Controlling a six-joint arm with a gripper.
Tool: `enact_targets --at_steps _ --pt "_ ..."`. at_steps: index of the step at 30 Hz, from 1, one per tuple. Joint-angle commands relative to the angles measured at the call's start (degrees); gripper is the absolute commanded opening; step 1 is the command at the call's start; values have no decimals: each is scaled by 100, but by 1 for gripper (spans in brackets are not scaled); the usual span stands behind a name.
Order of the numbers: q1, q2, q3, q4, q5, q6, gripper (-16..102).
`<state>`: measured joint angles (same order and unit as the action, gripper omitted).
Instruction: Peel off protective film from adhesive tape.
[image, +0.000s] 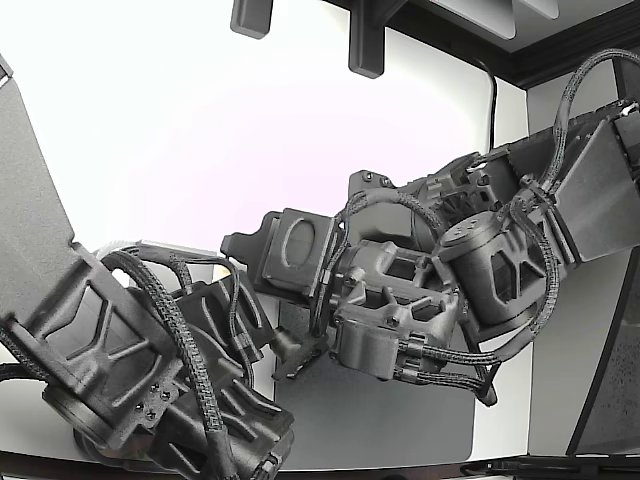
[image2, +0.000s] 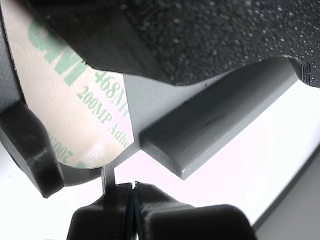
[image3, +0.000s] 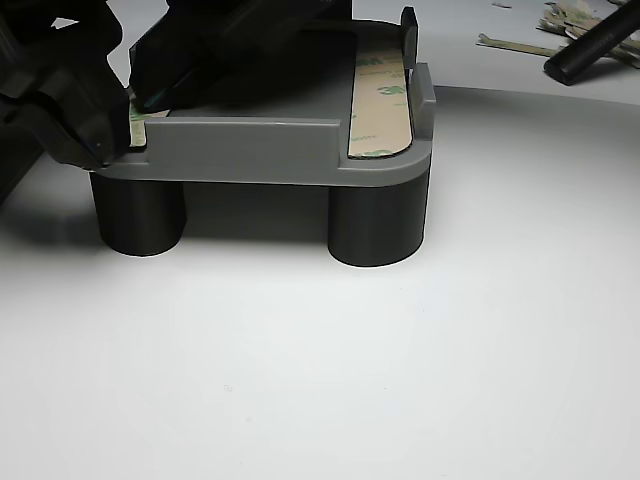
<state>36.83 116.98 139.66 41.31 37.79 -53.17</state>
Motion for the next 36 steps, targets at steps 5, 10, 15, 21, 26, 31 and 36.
enact_targets --at_steps 5,10,15,21,26,31,36 --pt "-35 70 -79 -193 97 0 -11" --pt "-35 79 -79 -220 105 -9 -11" --pt "-35 88 -97 -132 53 62 -11" --pt "-26 105 -123 -62 9 97 -11" --pt "-9 105 -141 18 -18 149 -11" --pt "9 105 -176 79 -26 167 -11" --pt "79 105 -229 193 -35 264 -11"
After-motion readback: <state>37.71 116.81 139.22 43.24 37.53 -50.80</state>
